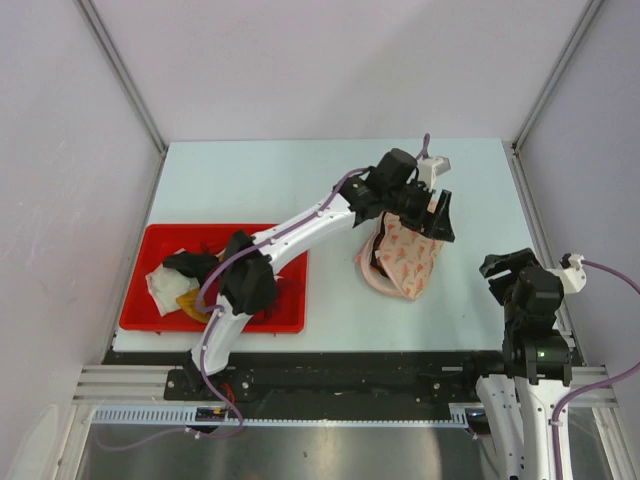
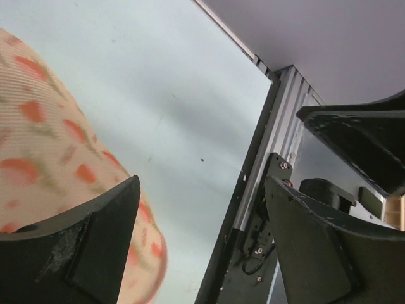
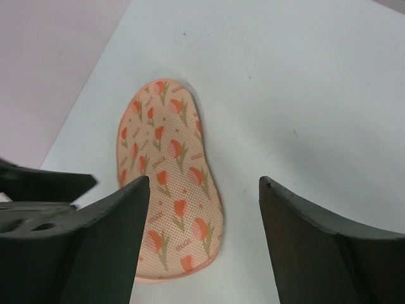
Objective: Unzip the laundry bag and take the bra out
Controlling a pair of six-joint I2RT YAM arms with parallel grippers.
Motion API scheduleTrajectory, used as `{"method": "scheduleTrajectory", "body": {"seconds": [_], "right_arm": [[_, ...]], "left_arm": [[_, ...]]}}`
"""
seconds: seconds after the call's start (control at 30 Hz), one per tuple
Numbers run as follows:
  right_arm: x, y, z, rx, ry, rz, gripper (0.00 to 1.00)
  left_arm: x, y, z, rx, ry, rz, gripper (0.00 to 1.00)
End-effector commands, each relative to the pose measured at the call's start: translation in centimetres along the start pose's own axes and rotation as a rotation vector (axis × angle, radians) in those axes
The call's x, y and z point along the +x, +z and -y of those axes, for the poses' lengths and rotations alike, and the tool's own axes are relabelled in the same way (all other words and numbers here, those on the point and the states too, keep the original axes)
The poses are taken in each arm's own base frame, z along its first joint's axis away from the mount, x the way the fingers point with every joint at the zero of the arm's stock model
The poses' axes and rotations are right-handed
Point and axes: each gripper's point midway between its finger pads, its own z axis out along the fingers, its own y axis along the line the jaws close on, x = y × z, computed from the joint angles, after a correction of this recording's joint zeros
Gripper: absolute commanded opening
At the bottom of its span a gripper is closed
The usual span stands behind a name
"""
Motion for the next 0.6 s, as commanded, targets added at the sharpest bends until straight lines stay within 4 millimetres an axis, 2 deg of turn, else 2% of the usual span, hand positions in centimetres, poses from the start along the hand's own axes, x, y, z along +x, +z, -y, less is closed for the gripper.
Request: {"method": "scheduleTrajectory", "body": {"seconds": [0.0, 0.03, 0.07, 0.1, 0.17, 0.2, 0.27, 0.3, 0.37, 0.4, 0.43, 0.47, 0.5, 0.53, 0.57], "right_arm": [[-2.0, -1.2, -1.5, -0.058, -0.020, 0.055, 0.75], [-1.8, -1.1, -1.4, -0.056, -0.049, 0.046, 0.75], [-1.4, -0.7, -1.4, -0.048, -0.071, 0.022, 0.76], [-0.8, -0.5, -1.6, -0.057, -0.092, -0.011, 0.78], [0.1, 0.1, -1.7, -0.057, -0.133, -0.063, 0.79], [1.3, 0.8, -1.9, -0.063, -0.156, -0.128, 0.81], [1.9, 1.4, -2.6, -0.091, -0.188, -0.167, 0.82], [2.8, 1.7, -3.0, -0.106, -0.206, -0.212, 0.82], [3.1, 1.9, -4.2, -0.165, -0.248, -0.229, 0.82], [3.4, 2.0, -4.6, -0.185, -0.269, -0.239, 0.83], [4.6, 1.8, -6.0, -0.248, -0.312, -0.271, 0.84], [5.0, 1.7, -6.5, -0.266, -0.365, -0.273, 0.86], [5.6, 1.5, -7.1, -0.285, -0.403, -0.286, 0.86], [8.3, 0.8, -8.2, -0.329, -0.489, -0.358, 0.86], [7.8, 1.0, -8.7, -0.298, -0.535, -0.313, 0.86]], "left_arm": [[2.1, 2.5, 1.8, 0.095, -0.029, -0.067, 0.84], [2.0, 2.2, 1.4, 0.067, -0.028, -0.064, 0.84], [1.0, 1.1, 1.3, 0.032, -0.019, -0.035, 0.86], [0.7, 0.5, -0.7, -0.035, -0.030, -0.018, 0.86], [-0.3, -1.8, -1.7, -0.083, -0.054, 0.015, 0.87], [0.2, -2.8, -4.3, -0.143, -0.115, 0.016, 0.87], [0.6, -4.3, -6.4, -0.195, -0.163, 0.027, 0.88], [1.5, -5.9, -8.1, -0.243, -0.202, 0.030, 0.88], [2.4, -7.4, -9.5, -0.288, -0.241, 0.039, 0.88], [3.4, -9.0, -10.6, -0.315, -0.275, 0.039, 0.88], [3.5, -9.8, -10.8, -0.311, -0.290, 0.052, 0.88], [3.6, -10.8, -11.1, -0.318, -0.313, 0.067, 0.88], [4.8, -12.0, -12.8, -0.347, -0.358, 0.068, 0.88], [3.7, -13.7, -12.2, -0.340, -0.348, 0.121, 0.88], [3.6, -14.6, -12.6, -0.349, -0.363, 0.143, 0.88]]}}
